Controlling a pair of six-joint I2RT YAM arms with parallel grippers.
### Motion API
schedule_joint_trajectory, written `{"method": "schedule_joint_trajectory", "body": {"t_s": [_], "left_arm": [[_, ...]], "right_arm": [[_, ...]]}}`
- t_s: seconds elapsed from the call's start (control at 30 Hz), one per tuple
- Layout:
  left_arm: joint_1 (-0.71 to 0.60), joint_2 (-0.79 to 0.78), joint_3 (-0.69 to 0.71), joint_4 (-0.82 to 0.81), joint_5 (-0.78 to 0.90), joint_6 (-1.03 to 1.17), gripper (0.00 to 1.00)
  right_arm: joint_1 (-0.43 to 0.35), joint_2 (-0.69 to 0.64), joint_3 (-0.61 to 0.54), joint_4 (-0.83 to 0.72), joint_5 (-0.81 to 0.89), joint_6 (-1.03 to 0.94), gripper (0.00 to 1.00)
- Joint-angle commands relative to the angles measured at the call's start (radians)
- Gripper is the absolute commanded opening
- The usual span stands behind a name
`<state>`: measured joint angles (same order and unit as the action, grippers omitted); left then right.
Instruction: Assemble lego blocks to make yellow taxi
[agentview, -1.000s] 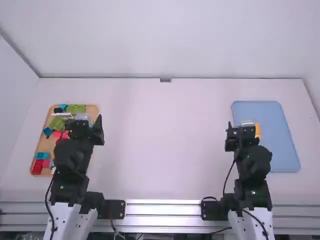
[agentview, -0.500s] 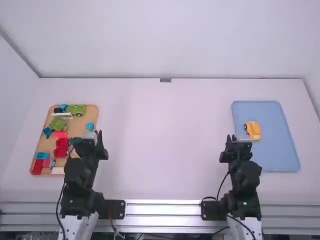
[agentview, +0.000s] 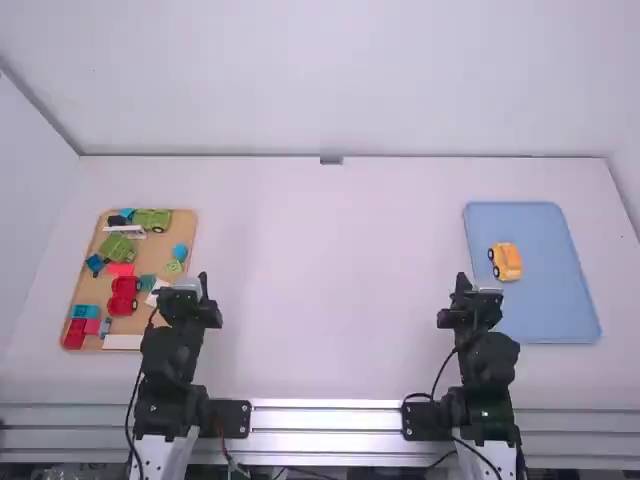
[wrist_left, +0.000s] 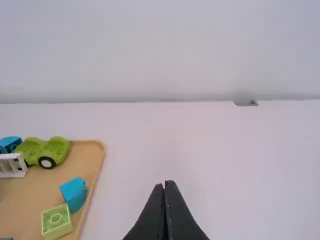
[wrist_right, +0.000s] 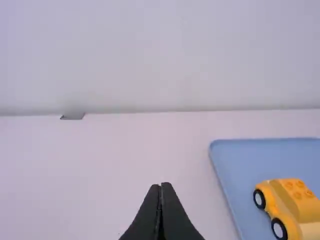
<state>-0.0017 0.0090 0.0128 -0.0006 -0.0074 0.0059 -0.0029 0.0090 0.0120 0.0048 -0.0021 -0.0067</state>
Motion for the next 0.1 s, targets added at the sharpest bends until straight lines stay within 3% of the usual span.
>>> {"method": "schedule_joint_trajectory", "body": {"t_s": [0.0,0.07], "left_arm": [[0.002,-0.009,-0.013,0.001,0.007,-0.006,0.0],[0.002,-0.009,-0.013,0.001,0.007,-0.006,0.0]], "right_arm": [[0.003,-0.009,-0.012,-0.005,0.002,0.007,0.0],[0.003,-0.009,-0.012,-0.005,0.002,0.007,0.0]]}}
